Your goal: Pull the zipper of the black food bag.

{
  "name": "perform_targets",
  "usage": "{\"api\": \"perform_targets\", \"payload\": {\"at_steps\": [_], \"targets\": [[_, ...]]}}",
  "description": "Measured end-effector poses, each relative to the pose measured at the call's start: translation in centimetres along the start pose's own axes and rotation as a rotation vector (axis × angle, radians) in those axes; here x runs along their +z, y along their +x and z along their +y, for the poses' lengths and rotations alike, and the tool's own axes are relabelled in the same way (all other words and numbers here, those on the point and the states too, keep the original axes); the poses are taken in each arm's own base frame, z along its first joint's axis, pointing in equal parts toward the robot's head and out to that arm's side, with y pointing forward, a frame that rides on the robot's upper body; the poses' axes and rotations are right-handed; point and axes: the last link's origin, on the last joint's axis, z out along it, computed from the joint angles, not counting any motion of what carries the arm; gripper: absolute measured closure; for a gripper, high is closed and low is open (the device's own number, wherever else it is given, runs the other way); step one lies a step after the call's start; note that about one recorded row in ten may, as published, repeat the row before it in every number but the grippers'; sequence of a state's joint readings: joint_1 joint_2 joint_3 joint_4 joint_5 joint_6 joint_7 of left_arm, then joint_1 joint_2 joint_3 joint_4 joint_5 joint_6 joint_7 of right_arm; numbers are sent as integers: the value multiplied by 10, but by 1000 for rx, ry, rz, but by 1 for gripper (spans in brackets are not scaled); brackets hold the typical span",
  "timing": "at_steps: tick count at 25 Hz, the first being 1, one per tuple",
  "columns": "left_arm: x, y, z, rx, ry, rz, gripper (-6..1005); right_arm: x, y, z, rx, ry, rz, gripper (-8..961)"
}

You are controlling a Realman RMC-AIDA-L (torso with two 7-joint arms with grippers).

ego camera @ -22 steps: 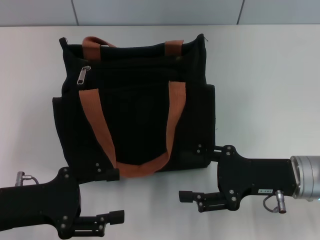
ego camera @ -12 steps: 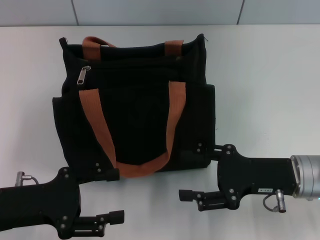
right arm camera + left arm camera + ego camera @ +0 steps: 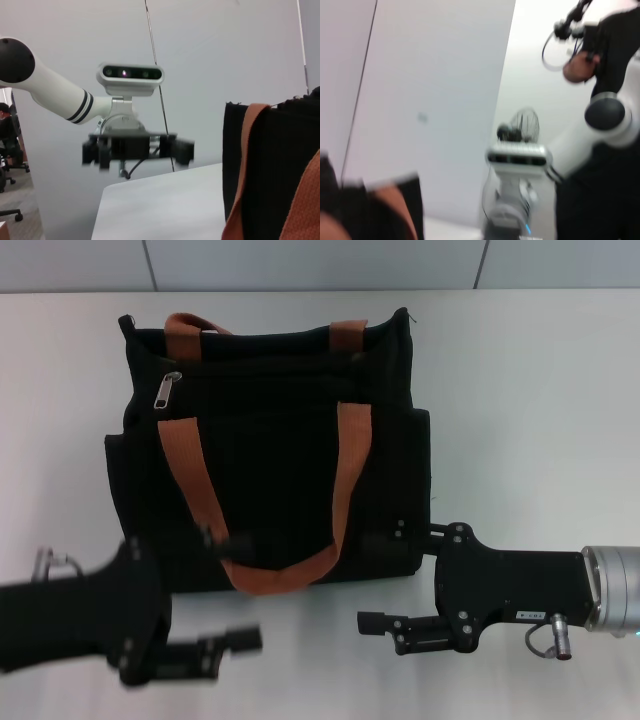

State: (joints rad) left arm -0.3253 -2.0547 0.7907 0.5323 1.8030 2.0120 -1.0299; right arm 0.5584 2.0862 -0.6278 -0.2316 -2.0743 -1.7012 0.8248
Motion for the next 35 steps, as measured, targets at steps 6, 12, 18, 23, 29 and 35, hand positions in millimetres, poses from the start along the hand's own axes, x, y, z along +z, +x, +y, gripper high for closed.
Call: {"api": "perform_targets", "payload": {"at_steps": [6,12,18,23,29,35], "targets": [[-2,32,-21,127,139,209,240,0,-2,-1,-1,13,-14,154],[-28,55,-44,232,351,306,249,0,-2,-2,-4,15,-17,155],[-64,59,-69,229,481,134,258,-1,-4,-3,-9,20,-25,155],[-78,51,-76,162,485,-39,266,1,-6,-5,-17,17,-27,156],[-73,32,-87,110,501,-198,275,2,-9,-7,-21,22,-34,156],[-56,25,-100,116,482,-271,284,3,-9,-7,-21,18,-38,157]]}}
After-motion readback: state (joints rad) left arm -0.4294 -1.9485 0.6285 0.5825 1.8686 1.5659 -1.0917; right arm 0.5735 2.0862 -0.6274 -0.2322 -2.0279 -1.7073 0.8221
